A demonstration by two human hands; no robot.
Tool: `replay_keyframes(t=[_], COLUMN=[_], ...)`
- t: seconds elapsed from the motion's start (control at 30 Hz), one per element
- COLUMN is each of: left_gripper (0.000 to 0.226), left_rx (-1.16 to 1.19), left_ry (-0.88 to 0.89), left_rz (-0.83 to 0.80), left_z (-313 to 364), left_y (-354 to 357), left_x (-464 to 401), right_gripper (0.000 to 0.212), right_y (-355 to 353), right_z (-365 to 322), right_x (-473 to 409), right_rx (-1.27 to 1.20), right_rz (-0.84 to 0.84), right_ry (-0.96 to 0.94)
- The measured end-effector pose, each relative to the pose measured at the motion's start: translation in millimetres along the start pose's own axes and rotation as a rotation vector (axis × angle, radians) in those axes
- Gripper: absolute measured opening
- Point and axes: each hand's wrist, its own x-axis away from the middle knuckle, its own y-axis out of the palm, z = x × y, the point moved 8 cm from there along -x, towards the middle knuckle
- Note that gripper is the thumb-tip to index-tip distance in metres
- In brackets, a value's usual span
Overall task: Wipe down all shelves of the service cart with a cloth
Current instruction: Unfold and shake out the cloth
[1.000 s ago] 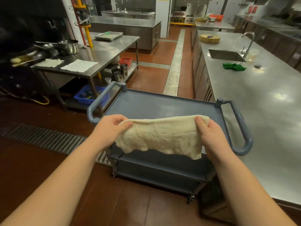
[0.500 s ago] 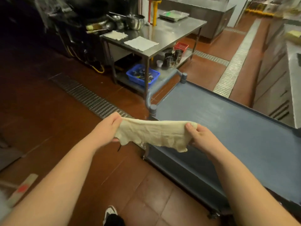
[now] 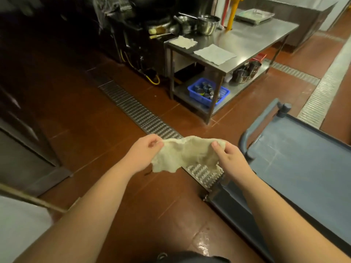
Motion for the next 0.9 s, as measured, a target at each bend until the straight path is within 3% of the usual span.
replay_keyframes(t=[0.07,0.17,0.43,0.6,0.77,0.9], left_gripper=[0.014,0.031,0.027,0.042,0.034,0.030], left_rx=[0.006,0.038,0.132,0.242,0.318,0.464], left_ry=[-0.065,-0.132,-0.024,-0.075,-0.100,-0.190], left_rz=[0.029,0.002,-0.175,-0.304,-0.194,-0.141], left_z=[-18,-30,13,35,32,6], left_y=[-12,-17,18,43,46,38], left_x=[-23,-56,-154,-221,-294,-344], right_gripper=[0.024,0.029,0.033,0.034,0.033,0.042], right_y=[6,20,55,47,52,54], right_z=[-13,-15,-3,10,17,23], right_x=[-26,-68,-184,-266,-336,-375], right_rx=[-0.015,-0.167,-0.373,-0.521,-0.650,-0.458], right_rz=[0.068,0.049,-0.062,-0.103,-0.222,-0.264], right_ry=[-0.001,0.063,0.134,0.202,0.226,0.175])
